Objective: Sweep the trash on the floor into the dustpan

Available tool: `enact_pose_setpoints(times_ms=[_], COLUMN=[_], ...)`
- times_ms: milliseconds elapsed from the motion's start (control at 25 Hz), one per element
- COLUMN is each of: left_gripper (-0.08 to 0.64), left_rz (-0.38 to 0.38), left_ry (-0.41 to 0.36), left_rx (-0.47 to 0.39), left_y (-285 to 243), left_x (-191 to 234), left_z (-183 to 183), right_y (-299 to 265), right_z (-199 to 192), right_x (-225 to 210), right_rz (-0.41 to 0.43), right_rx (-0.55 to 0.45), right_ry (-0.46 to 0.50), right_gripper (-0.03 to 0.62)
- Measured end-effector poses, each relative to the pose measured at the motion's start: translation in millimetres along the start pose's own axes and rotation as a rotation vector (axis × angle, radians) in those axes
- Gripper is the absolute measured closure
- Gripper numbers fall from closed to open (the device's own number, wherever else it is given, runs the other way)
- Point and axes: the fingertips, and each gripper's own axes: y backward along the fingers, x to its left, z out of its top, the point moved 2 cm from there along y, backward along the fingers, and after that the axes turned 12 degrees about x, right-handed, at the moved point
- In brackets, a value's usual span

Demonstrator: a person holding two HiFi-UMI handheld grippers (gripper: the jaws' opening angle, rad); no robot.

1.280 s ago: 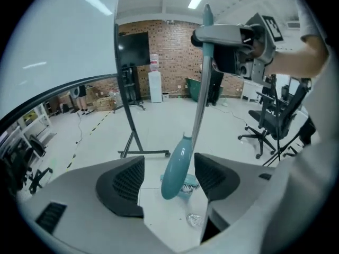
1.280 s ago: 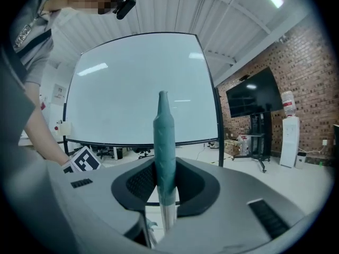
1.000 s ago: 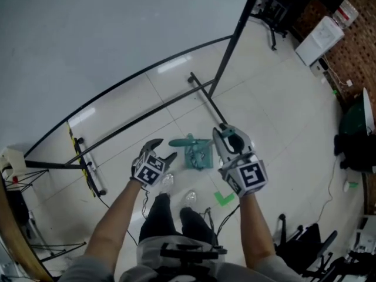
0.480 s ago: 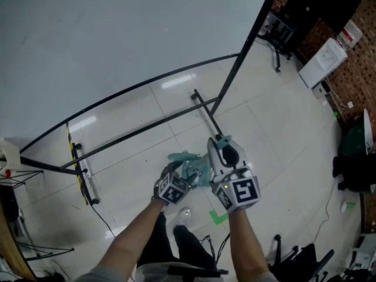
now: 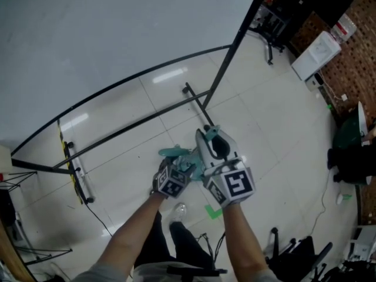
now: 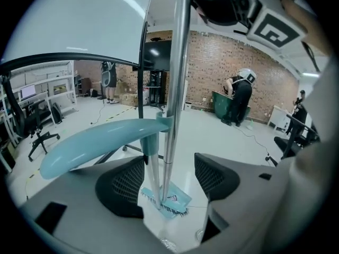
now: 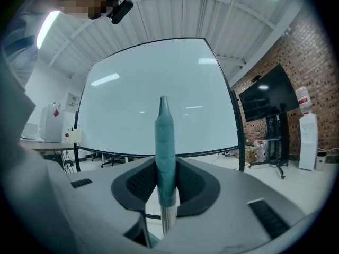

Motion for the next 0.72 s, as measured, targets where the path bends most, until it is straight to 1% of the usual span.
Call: enact_pose_setpoints(times_ms=[160, 280, 440, 560, 640, 720], left_gripper=[0.276, 0.276, 0.276, 0.284, 0.288, 0.29], left_rz=[-0.007, 0.009, 0.017, 0.011, 0.027, 0.051], left_ry=[-0.011, -0.018, -0.016, -0.021, -0.041, -0.059], left_rx=[-0.006, 0.008, 0.024, 0.015, 0.009, 0.017], left_y=[-2, -5, -7, -9, -12, -15], left_x=[0, 2, 4, 7, 10, 10], left_z=[5, 6, 11, 14, 12, 11], right_y=[-3, -5, -2, -1, -1, 0], right_z=[2, 2, 2, 2, 2, 2], right_x=[1, 4, 8, 9, 6, 6], right_rz=[-0.007, 0.011, 0.092, 0.144, 0.169, 0.191], right_rx=[-0.019, -0.021, -0.001, 0.029, 0.042, 0.049], right_ry=[-0.058, -0.085, -0.072, -0.061, -0.059, -0.08], right_gripper=[0.506, 0.5, 0.494, 0.494, 0.494, 0.494])
